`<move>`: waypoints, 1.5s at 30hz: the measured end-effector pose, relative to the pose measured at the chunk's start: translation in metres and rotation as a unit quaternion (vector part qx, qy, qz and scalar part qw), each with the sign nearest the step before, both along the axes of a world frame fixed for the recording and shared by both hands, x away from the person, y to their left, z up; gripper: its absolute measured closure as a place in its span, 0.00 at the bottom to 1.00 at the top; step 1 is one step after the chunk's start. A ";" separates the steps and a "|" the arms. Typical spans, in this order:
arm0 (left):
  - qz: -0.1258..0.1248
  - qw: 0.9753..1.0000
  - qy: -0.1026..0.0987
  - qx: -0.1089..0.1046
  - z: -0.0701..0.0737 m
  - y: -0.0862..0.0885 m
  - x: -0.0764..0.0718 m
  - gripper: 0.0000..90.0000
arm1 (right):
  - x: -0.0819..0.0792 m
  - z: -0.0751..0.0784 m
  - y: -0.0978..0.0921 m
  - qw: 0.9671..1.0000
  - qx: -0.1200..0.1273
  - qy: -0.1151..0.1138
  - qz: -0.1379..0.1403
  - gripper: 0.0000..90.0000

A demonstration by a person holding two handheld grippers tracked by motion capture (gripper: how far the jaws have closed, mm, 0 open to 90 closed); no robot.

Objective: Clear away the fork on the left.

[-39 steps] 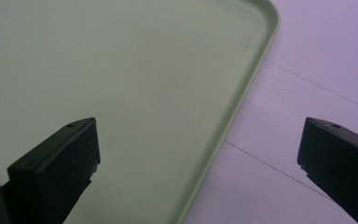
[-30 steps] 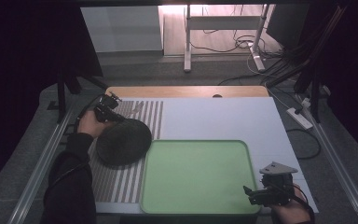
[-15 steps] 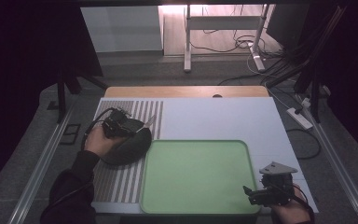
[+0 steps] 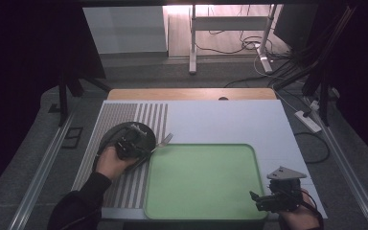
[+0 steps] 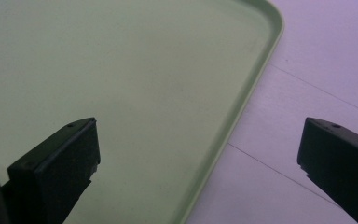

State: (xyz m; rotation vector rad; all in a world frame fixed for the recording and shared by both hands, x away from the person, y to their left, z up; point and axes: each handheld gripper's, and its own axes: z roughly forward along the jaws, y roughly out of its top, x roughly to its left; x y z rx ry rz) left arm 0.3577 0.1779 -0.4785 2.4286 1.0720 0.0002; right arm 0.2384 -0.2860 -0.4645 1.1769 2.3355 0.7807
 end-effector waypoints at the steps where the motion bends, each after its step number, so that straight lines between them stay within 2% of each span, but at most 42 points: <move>1: 0.000 1.000 0.000 0.000 0.000 0.000 0.000 0.93 | 0.000 0.000 0.000 1.000 -0.002 0.000 0.001 0.00; 8: -0.002 1.000 0.011 0.000 -0.005 -0.021 -0.020 0.93 | -0.001 0.000 0.001 1.000 -0.003 0.000 0.006 0.00; 9: -0.004 1.000 0.013 0.006 -0.007 -0.028 -0.025 0.93 | -0.001 0.000 0.001 1.000 -0.002 0.000 0.006 0.00; 14: -0.012 1.000 0.014 0.003 -0.007 -0.041 -0.034 0.93 | -0.002 0.000 0.001 1.000 -0.005 0.000 0.012 0.00; 16: -0.015 1.000 0.023 -0.001 -0.011 -0.050 -0.039 0.93 | -0.002 0.000 0.002 1.000 -0.006 -0.001 0.013 0.00; 23: -0.019 0.999 0.031 -0.002 -0.017 -0.068 -0.048 0.93 | -0.003 0.000 0.002 1.000 -0.008 -0.001 0.018 0.00; 27: -0.016 0.999 0.043 0.010 -0.026 -0.074 -0.055 0.93 | -0.003 0.000 0.002 1.000 -0.010 -0.001 0.020 0.00; 29: -0.018 0.998 0.054 0.003 -0.030 -0.075 -0.056 0.93 | -0.003 0.000 0.003 1.000 -0.010 0.000 0.021 0.00; 32: -0.024 0.999 0.047 0.003 -0.030 -0.075 -0.057 0.91 | -0.003 0.000 0.003 1.000 -0.010 0.000 0.021 0.00; 33: -0.024 0.999 0.036 0.004 -0.029 -0.076 -0.057 0.91 | -0.003 0.000 0.003 1.000 -0.010 0.000 0.021 0.00; 34: -0.021 1.000 0.014 -0.007 -0.024 -0.077 -0.056 0.85 | -0.003 0.000 0.003 1.000 -0.011 0.000 0.022 0.00; 36: -0.034 0.999 0.000 -0.024 -0.019 -0.082 -0.053 0.89 | -0.003 0.000 0.004 1.000 -0.012 0.001 0.022 0.00; 38: -0.052 0.998 0.003 -0.035 -0.018 -0.090 -0.052 0.97 | -0.003 -0.001 0.004 1.000 -0.015 0.002 0.023 0.00; 42: -0.070 0.997 0.009 -0.015 -0.027 -0.110 -0.048 0.98 | -0.003 0.000 0.004 1.000 -0.016 0.001 0.024 0.00; 43: -0.070 0.997 0.009 -0.015 -0.027 -0.110 -0.048 0.98 | -0.003 0.000 0.004 1.000 -0.016 0.001 0.023 0.00; 44: -0.072 0.997 0.008 -0.001 -0.032 -0.113 -0.047 0.98 | -0.003 0.000 0.004 1.000 -0.016 0.000 0.024 0.00; 45: -0.068 0.998 0.007 -0.007 -0.032 -0.112 -0.047 0.98 | -0.003 0.000 0.004 1.000 -0.016 0.000 0.024 0.00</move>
